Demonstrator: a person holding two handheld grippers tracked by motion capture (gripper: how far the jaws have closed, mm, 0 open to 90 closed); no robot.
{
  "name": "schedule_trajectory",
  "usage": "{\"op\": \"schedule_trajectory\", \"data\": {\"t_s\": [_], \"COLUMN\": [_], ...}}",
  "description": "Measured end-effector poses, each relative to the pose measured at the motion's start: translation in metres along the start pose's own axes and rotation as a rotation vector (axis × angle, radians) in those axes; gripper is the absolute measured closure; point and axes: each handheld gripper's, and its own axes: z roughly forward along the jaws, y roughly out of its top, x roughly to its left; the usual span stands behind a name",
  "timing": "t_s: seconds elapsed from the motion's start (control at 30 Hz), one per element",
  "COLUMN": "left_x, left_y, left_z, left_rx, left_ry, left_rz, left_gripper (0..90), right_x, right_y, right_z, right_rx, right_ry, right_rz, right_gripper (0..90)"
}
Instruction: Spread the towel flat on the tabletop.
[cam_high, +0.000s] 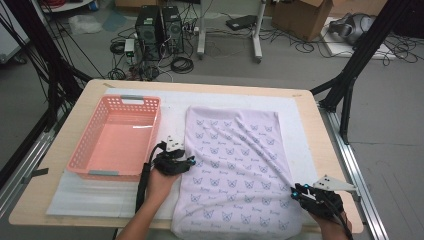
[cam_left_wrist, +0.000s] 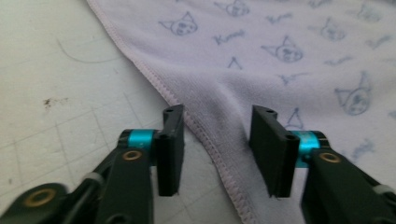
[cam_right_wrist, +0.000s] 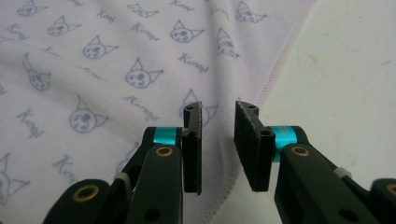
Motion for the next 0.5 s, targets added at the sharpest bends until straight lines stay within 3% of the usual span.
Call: {"op": "schedule_trajectory", "data": {"t_s": [0.03,0.07,0.1,0.17,0.2,0.23,0.3,0.33,0.43,0.5], "left_x": [-0.001,-0.002,-0.003,-0.001,0.002,0.005,0.005,0.005,0.003,0.0], "left_y": [0.0,0.001,0.002,0.005,0.005,0.004,0.002,0.002,0.0,-0.005], "left_z": [0.0,-0.001,-0.001,-0.002,-0.002,0.0,-0.002,-0.003,-0.014,-0.022], "left_rx": [0.0,0.007,0.014,0.015,0.014,0.018,0.007,0.004,-0.022,-0.039], "left_ry": [0.003,0.027,0.066,0.186,0.216,0.208,0.191,0.176,0.092,0.043], "left_rz": [0.015,0.038,0.043,0.047,0.033,0.005,0.025,0.021,-0.034,-0.041], "left_gripper": [76.7,84.9,86.1,86.7,86.8,86.8,85.3,81.1,53.5,50.6], "right_x": [0.0,0.0,-0.001,-0.001,-0.001,-0.001,-0.001,-0.002,-0.004,-0.003], "right_y": [0.0,0.0,0.001,0.001,0.001,0.001,0.001,0.001,0.0,-0.001], "right_z": [0.0,0.001,0.001,0.002,0.002,0.002,0.003,0.003,0.005,0.008], "right_rx": [-0.002,-0.003,-0.007,-0.01,-0.015,-0.018,-0.023,-0.023,-0.036,-0.032], "right_ry": [0.001,0.004,0.003,0.005,0.004,0.0,0.0,-0.001,0.01,0.014], "right_rz": [-0.002,-0.002,-0.002,0.013,0.015,0.015,0.028,0.037,0.071,0.083], "right_gripper": [71.1,70.9,70.6,70.3,70.3,70.0,67.7,65.4,62.4,61.1]}}
